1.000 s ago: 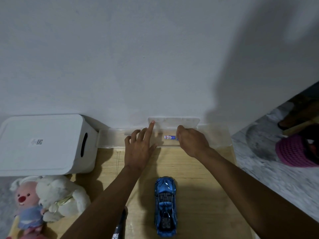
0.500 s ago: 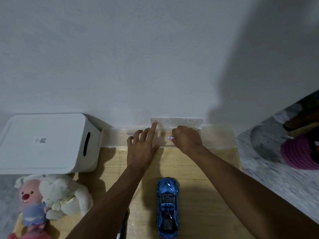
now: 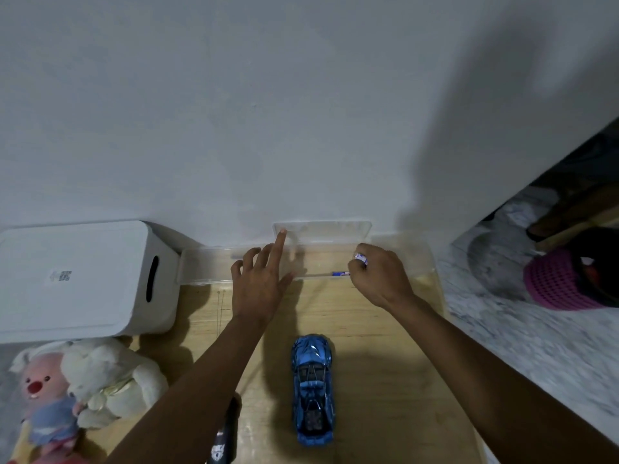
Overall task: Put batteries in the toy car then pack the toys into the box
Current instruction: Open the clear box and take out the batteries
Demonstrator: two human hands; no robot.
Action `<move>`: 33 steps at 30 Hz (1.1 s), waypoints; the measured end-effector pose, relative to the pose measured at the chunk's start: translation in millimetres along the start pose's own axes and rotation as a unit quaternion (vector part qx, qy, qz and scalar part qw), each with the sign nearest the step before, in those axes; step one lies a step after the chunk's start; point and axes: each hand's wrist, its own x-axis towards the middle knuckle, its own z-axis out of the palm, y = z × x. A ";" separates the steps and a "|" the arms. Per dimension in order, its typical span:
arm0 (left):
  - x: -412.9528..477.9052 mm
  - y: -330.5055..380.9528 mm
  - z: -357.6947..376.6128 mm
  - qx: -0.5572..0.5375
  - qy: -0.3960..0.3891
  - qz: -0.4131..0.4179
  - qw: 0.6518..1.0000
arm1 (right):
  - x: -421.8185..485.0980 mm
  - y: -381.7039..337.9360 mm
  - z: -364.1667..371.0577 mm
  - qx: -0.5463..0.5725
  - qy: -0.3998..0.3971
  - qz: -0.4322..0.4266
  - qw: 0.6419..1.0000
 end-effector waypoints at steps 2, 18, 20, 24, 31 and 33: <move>-0.1 0.7 -0.2 0.005 0.004 0.001 1.000 | 0.6 -5.7 -3.4 -0.066 -0.015 0.002 0.998; -1.2 2.5 0.1 -0.006 -0.007 -0.006 1.000 | 54.7 -31.0 11.3 -0.313 -0.181 -0.040 0.931; -1.2 2.8 -0.7 -0.006 -0.007 -0.005 1.000 | 55.6 -29.6 13.4 -0.314 -0.176 -0.049 0.932; -1.4 2.5 0.9 0.004 -0.008 -0.004 1.000 | 53.0 -23.8 19.8 -0.299 -0.154 -0.056 0.940; -0.6 3.6 0.2 0.005 -0.013 -0.008 1.000 | 52.9 -22.4 22.7 -0.306 -0.154 -0.069 0.937; 0.0 4.1 -0.5 0.008 -0.014 -0.009 1.000 | 52.3 -25.0 22.2 -0.289 -0.156 -0.061 0.943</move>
